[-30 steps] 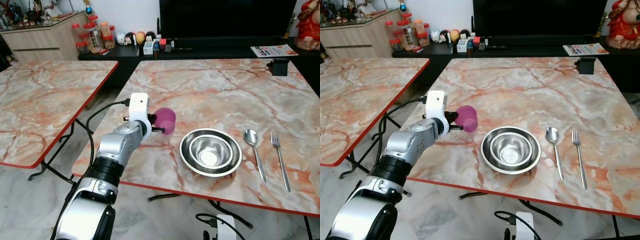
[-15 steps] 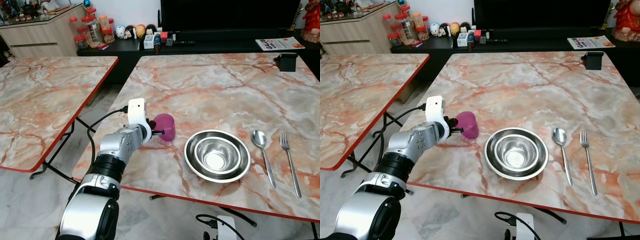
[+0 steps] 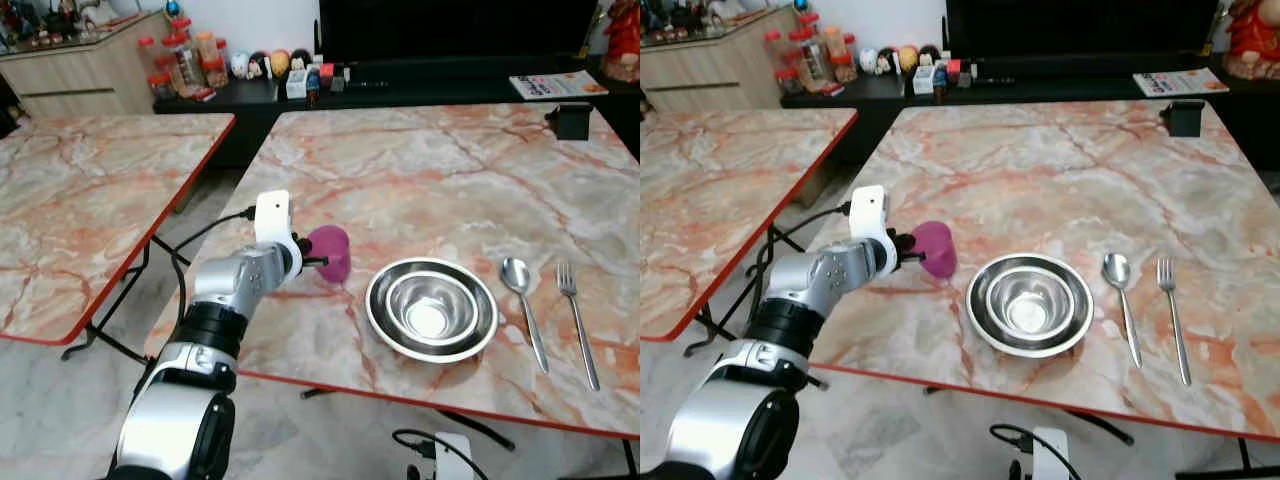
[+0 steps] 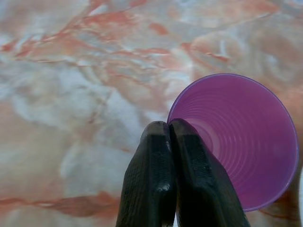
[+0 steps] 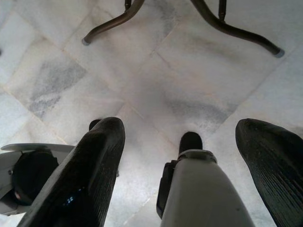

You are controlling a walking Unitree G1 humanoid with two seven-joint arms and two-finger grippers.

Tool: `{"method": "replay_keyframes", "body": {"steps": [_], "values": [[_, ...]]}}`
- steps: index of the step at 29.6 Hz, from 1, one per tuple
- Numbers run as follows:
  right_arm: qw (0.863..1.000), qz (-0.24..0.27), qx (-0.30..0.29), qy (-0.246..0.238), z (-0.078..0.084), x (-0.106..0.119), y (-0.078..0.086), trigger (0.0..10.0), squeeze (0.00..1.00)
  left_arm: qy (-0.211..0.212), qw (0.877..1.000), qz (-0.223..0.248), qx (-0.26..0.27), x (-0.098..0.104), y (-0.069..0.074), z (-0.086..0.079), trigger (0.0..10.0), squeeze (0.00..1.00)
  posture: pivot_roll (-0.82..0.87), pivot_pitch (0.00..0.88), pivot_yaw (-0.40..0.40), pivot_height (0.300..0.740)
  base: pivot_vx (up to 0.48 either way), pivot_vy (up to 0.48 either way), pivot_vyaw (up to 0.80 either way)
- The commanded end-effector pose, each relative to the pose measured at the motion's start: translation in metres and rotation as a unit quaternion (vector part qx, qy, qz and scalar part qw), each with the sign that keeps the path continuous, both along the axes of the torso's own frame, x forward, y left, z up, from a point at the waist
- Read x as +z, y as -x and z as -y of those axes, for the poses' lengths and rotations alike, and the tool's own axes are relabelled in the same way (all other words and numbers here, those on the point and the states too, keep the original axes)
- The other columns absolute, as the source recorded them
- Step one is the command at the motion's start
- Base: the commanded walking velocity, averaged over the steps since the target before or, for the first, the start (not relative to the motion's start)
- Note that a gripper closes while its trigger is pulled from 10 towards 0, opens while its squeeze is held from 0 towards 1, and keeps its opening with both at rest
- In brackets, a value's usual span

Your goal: Setting the table

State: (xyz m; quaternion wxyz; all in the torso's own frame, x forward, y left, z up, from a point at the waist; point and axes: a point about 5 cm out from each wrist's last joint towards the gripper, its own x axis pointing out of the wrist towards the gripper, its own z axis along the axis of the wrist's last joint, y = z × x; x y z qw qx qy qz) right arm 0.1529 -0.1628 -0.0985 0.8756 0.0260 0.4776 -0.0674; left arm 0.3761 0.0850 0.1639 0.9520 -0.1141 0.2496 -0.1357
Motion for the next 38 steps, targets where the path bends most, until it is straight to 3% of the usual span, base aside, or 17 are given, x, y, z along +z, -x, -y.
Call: {"method": "replay_keyframes", "body": {"steps": [1,13,27,28,29,30,31,35,36,38], "values": [[1.000,0.000,-0.006,-0.006,-0.0044,-0.0002,-0.0001,10.0,0.00,-0.013,1.000,0.014,0.000,0.0112,-0.0024,-0.0045,10.0,0.00,0.04,0.000,0.153,0.740,0.000,0.000,0.00],[1.000,0.000,-0.010,-0.008,-0.0059,0.0000,-0.0008,10.0,0.00,-0.007,0.999,0.013,-0.033,0.0137,0.0013,0.0024,10.0,0.00,0.04,0.000,0.159,0.740,0.000,0.000,0.00],[1.000,0.000,-0.013,-0.008,-0.0056,-0.0001,-0.0007,10.0,0.00,-0.011,0.999,0.008,-0.034,0.0115,0.0022,0.0027,10.0,0.00,0.04,0.000,0.160,0.740,0.000,0.000,0.00],[1.000,-0.001,-0.013,-0.008,-0.0057,-0.0001,-0.0006,10.0,0.00,-0.011,0.999,0.007,-0.035,0.0106,0.0025,0.0027,10.0,0.05,0.04,0.000,0.160,0.740,0.000,0.000,0.00],[1.000,-0.001,-0.013,-0.008,-0.0058,-0.0001,-0.0006,10.0,0.00,-0.011,0.999,0.007,-0.035,0.0104,0.0026,0.0027,10.0,0.32,0.04,0.000,0.160,0.740,0.000,0.000,0.00],[1.000,-0.001,-0.013,-0.008,-0.0058,-0.0002,-0.0005,10.0,0.00,-0.011,0.999,0.007,-0.035,0.0104,0.0026,0.0027,10.0,0.32,0.04,0.000,0.160,0.740,0.000,0.000,0.00],[1.000,-0.001,-0.013,-0.008,-0.0058,-0.0002,-0.0005,10.0,0.00,-0.010,0.999,0.008,-0.035,0.0107,0.0025,0.0028,10.0,0.51,0.04,0.000,0.160,0.740,0.000,0.000,0.00],[1.000,-0.001,-0.014,-0.008,-0.0057,-0.0002,-0.0004,10.0,0.00,-0.010,0.999,0.009,-0.036,0.0110,0.0023,0.0030,10.0,0.53,0.04,0.000,0.160,0.740,0.000,0.000,0.00],[1.000,-0.001,-0.014,-0.008,-0.0056,-0.0003,-0.0002,10.0,0.00,-0.010,0.999,0.010,-0.036,0.0115,0.0022,0.0031,10.0,0.92,0.04,0.000,0.161,0.740,0.000,0.000,0.00],[1.000,-0.001,-0.015,-0.008,-0.0056,-0.0003,-0.0001,10.0,0.00,-0.009,0.999,0.011,-0.037,0.0119,0.0020,0.0032,10.0,0.91,0.04,0.000,0.161,0.740,0.000,0.000,0.00]]}}
